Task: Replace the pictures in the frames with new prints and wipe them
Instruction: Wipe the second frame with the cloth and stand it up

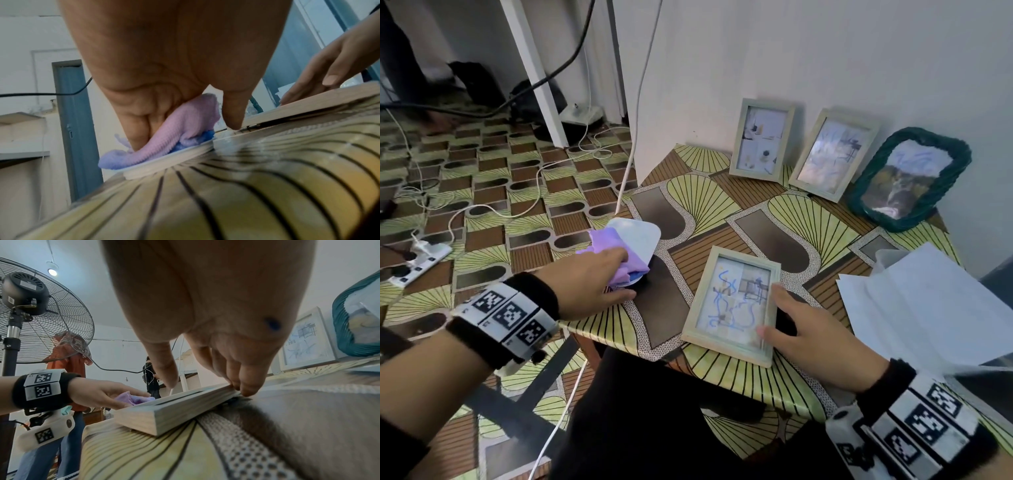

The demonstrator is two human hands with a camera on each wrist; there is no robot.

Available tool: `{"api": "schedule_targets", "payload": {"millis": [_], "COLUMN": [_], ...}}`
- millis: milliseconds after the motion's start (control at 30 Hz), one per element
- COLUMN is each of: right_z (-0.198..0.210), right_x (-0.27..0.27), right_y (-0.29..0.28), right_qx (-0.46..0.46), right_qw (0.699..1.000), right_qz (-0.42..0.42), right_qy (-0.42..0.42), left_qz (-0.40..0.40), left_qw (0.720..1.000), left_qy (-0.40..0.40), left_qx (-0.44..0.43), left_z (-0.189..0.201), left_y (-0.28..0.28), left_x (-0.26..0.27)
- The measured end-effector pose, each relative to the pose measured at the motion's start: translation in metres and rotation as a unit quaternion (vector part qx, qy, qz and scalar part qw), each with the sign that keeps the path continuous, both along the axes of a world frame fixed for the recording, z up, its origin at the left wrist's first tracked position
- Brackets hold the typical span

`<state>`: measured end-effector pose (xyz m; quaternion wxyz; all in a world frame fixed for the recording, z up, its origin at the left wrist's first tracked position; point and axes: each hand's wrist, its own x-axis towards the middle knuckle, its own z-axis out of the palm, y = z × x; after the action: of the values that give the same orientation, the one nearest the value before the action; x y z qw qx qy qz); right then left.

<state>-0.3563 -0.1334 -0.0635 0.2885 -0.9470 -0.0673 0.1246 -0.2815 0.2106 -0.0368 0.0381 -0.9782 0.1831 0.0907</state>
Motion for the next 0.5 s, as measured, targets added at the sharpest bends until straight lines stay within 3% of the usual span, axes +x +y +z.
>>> {"api": "schedule_targets", "payload": {"millis": [100,267,500], "right_z": [0.001,0.004,0.011], "right_x": [0.0,0.0,-0.003], "right_y": [0.0,0.0,0.0], "right_qx": [-0.004,0.001,0.018], "right_qw": [1.0,1.0,1.0], "right_qz": [-0.001,-0.001,0.009], "right_qy": [-0.001,0.008,0.006], "left_qz": [0.031,0.012,0.01], "left_qw": [0.999,1.0,0.996], "left_qy": [0.004,-0.015,-0.036], "left_qx": [-0.033,-0.024,-0.082], "left_z": [-0.01,-0.009,-0.006], "left_y": [0.001,-0.003,-0.003], "left_x": [0.001,0.006,0.007]}}
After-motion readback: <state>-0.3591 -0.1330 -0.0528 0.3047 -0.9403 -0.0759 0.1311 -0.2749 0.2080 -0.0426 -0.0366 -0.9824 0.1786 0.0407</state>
